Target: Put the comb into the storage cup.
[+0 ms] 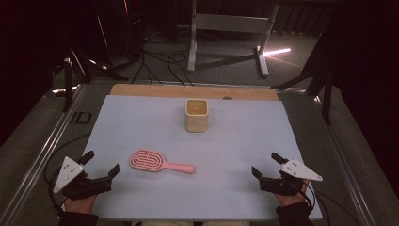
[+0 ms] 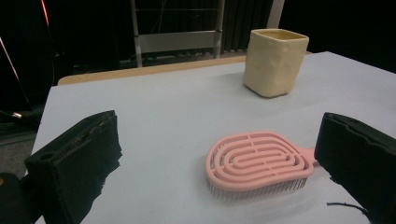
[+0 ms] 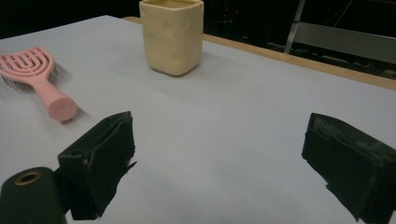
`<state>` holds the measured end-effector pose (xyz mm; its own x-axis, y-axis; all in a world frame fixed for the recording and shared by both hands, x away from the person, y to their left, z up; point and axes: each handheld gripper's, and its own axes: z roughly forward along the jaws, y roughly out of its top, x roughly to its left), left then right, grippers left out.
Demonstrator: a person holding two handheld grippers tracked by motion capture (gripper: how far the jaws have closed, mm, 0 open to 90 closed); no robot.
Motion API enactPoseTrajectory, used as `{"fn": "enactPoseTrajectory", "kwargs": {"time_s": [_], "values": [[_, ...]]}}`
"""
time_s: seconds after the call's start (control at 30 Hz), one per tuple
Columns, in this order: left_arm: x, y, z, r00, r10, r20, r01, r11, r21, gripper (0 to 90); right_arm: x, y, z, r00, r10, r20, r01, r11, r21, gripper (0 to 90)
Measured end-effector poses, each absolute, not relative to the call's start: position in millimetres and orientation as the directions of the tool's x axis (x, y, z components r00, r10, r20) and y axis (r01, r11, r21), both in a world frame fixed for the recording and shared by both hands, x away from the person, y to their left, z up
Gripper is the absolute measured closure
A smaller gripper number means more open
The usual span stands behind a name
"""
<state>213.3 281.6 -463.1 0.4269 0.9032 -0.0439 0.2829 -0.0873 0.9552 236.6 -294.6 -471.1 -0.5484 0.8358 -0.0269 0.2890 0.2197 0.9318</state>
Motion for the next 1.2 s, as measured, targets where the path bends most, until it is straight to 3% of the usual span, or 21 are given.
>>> {"fn": "enactPoseTrajectory", "kwargs": {"time_s": [1.2], "values": [[225, 262, -474, 0.493, 0.869, -0.042, 0.372, -0.167, 0.913, 3.7, 241, -294, -481, -0.547, 0.837, -0.022, 0.318, 0.232, 0.919, 9.1]]}}
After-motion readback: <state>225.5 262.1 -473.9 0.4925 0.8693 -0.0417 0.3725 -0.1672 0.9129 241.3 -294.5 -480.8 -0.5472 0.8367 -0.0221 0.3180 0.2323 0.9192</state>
